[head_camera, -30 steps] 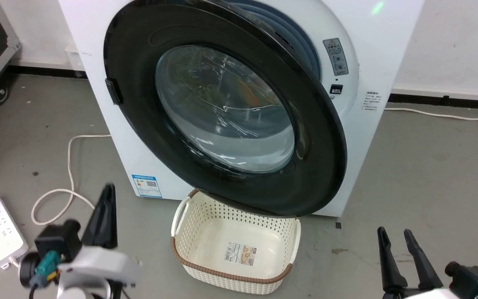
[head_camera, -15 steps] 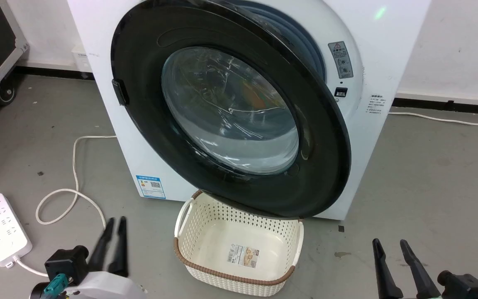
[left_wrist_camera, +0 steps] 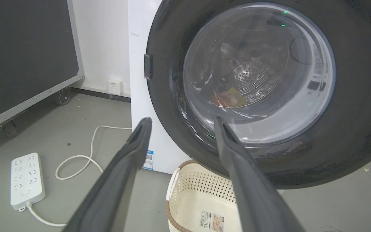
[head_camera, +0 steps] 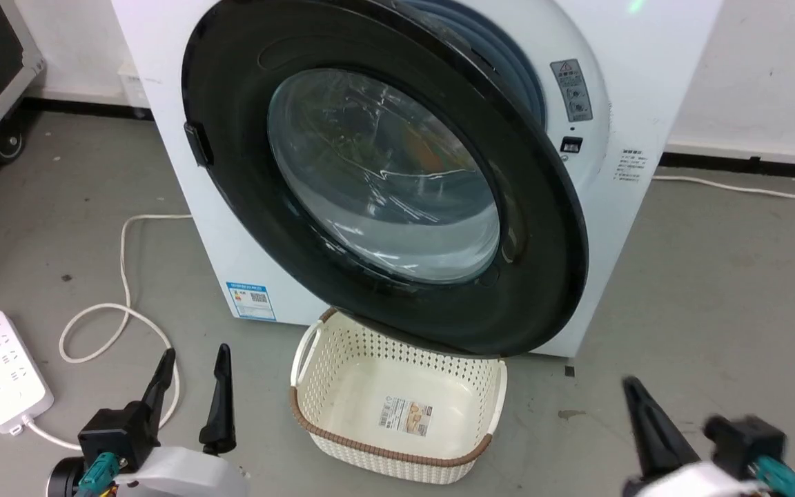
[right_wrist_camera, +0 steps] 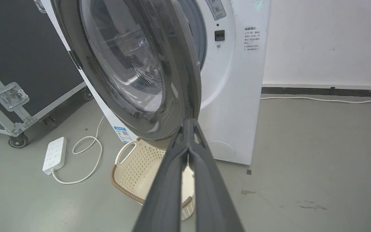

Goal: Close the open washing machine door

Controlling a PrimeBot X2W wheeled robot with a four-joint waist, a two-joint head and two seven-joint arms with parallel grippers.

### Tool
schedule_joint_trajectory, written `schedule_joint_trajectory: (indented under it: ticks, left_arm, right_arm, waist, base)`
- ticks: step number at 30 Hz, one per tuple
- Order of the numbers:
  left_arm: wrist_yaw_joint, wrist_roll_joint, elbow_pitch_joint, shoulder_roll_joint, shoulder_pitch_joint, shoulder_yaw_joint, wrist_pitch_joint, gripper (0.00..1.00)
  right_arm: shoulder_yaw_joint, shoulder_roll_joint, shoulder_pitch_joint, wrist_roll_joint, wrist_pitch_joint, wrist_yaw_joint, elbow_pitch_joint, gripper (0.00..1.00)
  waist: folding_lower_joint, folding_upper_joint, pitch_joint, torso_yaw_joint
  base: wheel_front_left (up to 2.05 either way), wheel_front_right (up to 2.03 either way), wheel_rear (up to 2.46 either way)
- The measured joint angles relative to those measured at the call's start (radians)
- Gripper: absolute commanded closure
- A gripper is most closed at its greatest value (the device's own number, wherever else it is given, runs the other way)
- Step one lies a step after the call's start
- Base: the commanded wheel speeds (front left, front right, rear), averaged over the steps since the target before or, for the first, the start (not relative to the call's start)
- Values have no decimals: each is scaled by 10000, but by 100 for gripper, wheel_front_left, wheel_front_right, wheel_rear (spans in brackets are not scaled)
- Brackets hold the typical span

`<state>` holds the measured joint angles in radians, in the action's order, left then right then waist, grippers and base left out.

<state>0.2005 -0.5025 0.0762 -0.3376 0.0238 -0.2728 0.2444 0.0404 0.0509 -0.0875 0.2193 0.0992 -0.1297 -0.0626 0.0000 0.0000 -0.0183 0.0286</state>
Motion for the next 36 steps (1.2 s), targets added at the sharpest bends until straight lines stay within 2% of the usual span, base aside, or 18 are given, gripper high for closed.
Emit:
schedule_joint_trajectory:
  ticks: [6,16,23,36]
  left_arm:
    - [123,173,-412,71,1,2,40,0]
    - [190,458,-817,353,459,-2,117,0]
    - [75,704,-813,577,893,-21,119,0]
    - [-284,1074,-863,1035,1799,27,119,0]
  right_arm:
    - [633,-8,1196,-188,-704,-2,-94,100]
    - [378,-6,3674,-290,-554,0,-1988,100]
    - [-313,-38,4873,-571,-161,-27,-3009,100]
    - [-1785,-25,6980,-1482,44,-21,-3544,100]
  waist:
    - [0,0,328,94]
    - [3,0,1381,482]
    - [2,0,2129,794]
    - [2,0,3347,954]
  base:
    - [0,0,0]
    - [0,0,0]
    - [0,0,0]
    - [0,0,0]
